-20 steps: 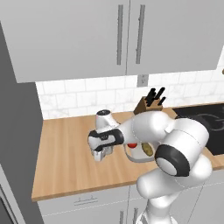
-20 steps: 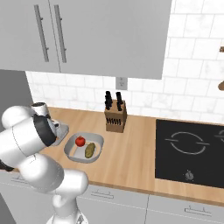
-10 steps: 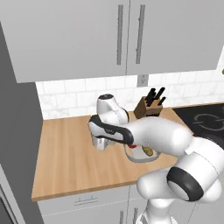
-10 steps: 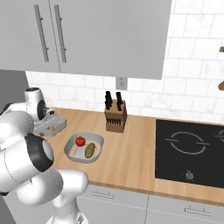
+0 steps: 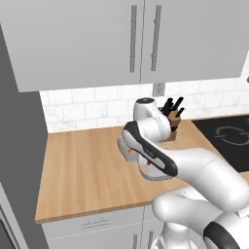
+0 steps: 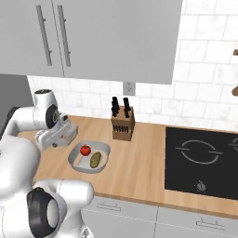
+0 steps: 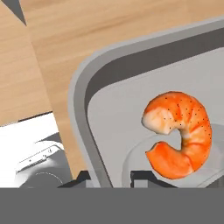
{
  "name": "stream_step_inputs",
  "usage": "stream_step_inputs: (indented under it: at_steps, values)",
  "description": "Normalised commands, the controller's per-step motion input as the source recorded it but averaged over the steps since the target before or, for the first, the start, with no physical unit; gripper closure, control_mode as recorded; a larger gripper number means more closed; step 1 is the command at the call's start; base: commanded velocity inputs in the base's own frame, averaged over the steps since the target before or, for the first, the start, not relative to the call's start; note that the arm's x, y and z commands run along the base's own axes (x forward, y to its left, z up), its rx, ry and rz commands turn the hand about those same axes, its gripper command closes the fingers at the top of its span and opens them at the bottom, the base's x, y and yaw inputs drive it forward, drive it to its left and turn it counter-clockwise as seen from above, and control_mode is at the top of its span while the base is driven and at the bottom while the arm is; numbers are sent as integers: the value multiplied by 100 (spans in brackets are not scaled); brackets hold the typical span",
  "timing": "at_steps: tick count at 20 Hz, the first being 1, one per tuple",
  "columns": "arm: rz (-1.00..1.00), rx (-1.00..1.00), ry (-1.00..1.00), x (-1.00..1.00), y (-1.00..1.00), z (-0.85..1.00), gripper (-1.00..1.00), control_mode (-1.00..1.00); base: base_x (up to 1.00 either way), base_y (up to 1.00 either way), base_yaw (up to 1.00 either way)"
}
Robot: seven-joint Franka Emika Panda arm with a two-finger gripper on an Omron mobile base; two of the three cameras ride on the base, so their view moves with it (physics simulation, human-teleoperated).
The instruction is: Take the meat container that has the shrimp and place it on the second highest rack of the freezer. Then take the vegetable container that has the tomato and potato and place it on the highest rack of the freezer.
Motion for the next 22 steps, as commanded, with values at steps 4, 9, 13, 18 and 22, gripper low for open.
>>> stream_step_inputs:
  at_steps: [4, 9, 13, 18, 22]
  values:
    - [2, 1, -11, -21, -100, 31, 100, -100, 0, 0, 0]
    - [0, 2, -4, -1, -91, 40, 100, -100, 0, 0, 0]
    - [-10, 1, 0, 0, -50, 49, 100, -100, 0, 0, 0]
    - [-8, 0, 0, 0, -6, 36, 100, -100, 0, 0, 0]
    - [-12, 0, 0, 0, -3, 25, 100, -100, 0, 0, 0]
